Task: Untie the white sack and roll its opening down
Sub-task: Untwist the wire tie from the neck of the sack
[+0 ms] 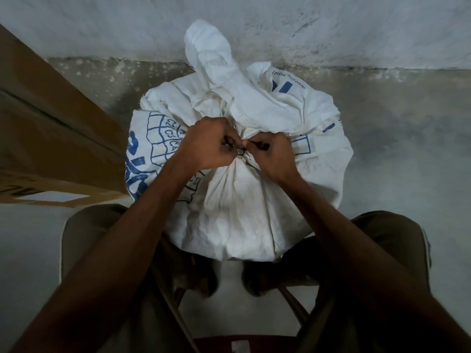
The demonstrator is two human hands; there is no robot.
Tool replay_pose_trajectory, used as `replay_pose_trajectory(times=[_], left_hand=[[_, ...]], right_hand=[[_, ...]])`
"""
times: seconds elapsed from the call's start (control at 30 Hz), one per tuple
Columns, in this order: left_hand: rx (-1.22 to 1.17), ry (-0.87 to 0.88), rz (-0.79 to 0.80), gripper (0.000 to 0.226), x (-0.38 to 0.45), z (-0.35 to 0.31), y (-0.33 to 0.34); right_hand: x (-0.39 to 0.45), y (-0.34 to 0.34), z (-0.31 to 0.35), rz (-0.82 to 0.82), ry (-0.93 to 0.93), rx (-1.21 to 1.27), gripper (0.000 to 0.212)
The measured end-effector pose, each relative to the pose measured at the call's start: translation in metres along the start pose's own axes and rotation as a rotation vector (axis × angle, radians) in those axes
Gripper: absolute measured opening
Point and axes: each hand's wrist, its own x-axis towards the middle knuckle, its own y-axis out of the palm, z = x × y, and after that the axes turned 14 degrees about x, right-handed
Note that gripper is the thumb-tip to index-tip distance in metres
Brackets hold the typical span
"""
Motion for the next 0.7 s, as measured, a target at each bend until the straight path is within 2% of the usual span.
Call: replay_pose_trajectory(times=[0.13,0.23,0.47,0.53,0.7], left_hand=[[-0.014,-0.020,-0.007,0.024,0.001,0.000,0.001],[-0.074,-0.024,-0.022,0.023,0.001,0.003,-0.002],[-0.056,0.014,-0.037,0.032,-0.002,0.002,-0.003],[-0.036,-0.023,-0.073,0.033,-0.001,-0.002,0.002],[0.072,-0.045,-0.157,0.017,-0.006,-0.011,0.006]], right_hand=[[0.001,0.003,0.007,0.038,-0.056,-0.080,0.016],[0.002,0.005,0.007,0.081,-0.095,-0.134,0.024],[0.005,0.002,0.009,0.094,0.043,0.270,0.005],[0.005,-0.002,0.013,0.106,0.073,0.368,0.010],[0.005,-0.006,0.021,0.075,0.163,0.512,0.016]])
